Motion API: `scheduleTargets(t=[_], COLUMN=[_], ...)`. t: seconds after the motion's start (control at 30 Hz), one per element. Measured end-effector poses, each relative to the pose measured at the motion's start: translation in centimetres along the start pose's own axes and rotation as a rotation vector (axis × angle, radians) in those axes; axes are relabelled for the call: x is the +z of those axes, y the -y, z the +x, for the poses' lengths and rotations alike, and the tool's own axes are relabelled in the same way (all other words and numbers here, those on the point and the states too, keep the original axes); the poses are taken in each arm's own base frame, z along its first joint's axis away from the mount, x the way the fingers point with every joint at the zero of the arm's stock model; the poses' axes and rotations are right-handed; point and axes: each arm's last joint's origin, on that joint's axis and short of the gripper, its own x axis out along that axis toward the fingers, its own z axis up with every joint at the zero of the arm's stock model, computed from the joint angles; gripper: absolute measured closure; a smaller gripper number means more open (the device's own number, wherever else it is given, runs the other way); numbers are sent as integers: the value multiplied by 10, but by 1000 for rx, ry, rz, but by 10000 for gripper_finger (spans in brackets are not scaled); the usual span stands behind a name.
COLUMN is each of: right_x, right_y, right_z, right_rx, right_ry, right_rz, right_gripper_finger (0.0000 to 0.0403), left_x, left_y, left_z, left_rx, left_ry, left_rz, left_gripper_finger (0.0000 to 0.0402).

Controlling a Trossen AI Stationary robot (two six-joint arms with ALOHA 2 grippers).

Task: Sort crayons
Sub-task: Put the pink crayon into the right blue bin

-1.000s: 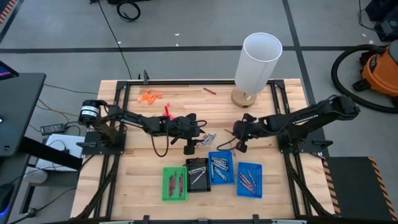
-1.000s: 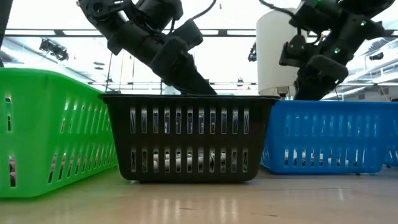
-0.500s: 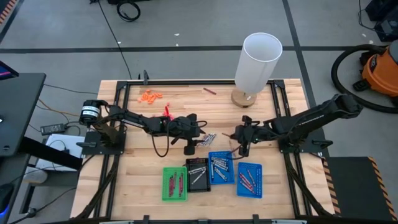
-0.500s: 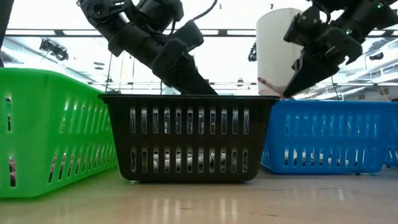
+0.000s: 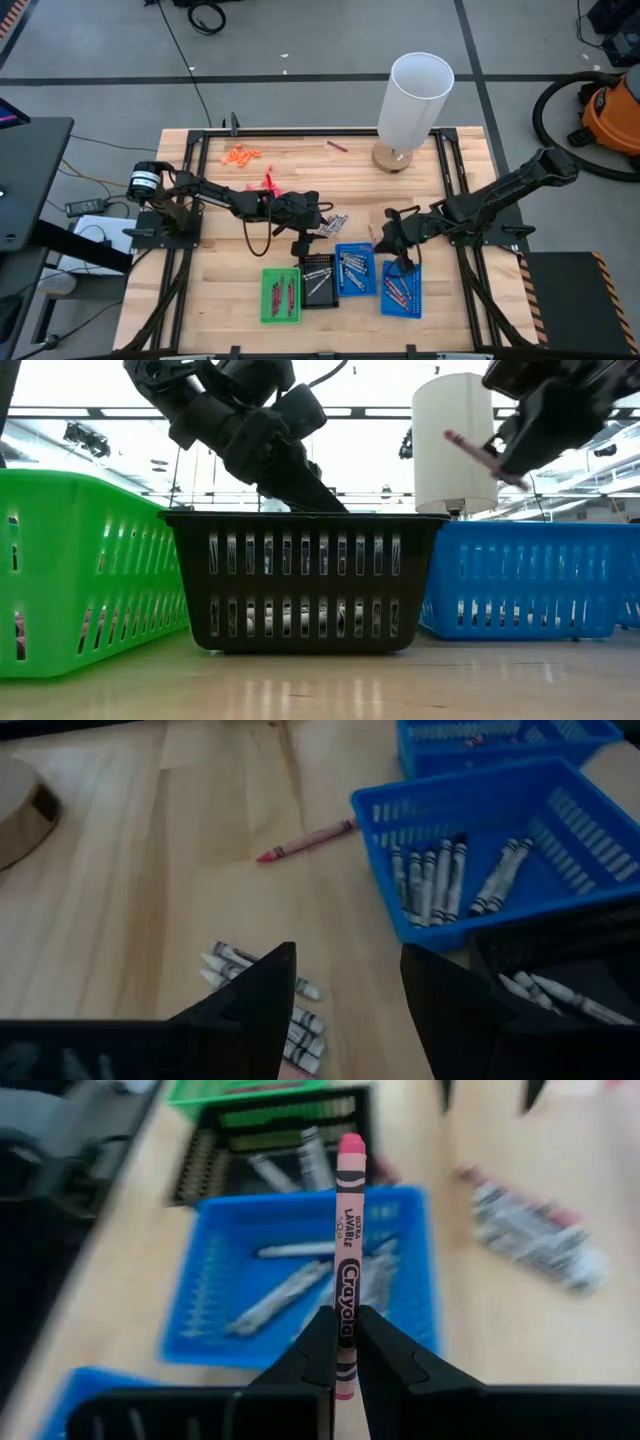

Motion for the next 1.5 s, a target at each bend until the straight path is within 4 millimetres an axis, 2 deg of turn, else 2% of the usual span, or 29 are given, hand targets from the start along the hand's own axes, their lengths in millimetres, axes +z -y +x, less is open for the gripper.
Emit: scheduleTargets(t=[0.3, 0.43, 0.6, 0.87, 1.07, 1.2, 1.33, 1.5], right_x=[-10, -17, -28, -47, -52, -50, -41, -26], right_y=[-18, -27, -36, -43, -43, -42, -40, -32], right_z=[-6, -8, -9, 0, 5, 2, -6, -14], right_rx=[227, 256, 212, 98, 82, 90, 105, -16], right_ry=[-171, -266, -376, -527, -573, -572, -552, -465], right_rz=[358, 519, 656, 718, 709, 712, 718, 664], right_gripper_finger=[366, 358, 356, 355, 343, 315, 289, 283], left_x=[0, -2, -1, 0, 0, 1, 3, 7], left_y=[4, 4, 4, 3, 2, 1, 0, 0], left_z=[-5, -7, -8, -10, -10, -10, -10, -10], left_rx=[3, 1, 8, 38, 45, 62, 67, 77], left_ry=[-43, -67, -70, -76, -71, -67, -46, 2], left_rz=[45, 86, 111, 163, 162, 165, 169, 164], left_gripper_finger=[208, 208, 208, 208, 208, 208, 208, 208])
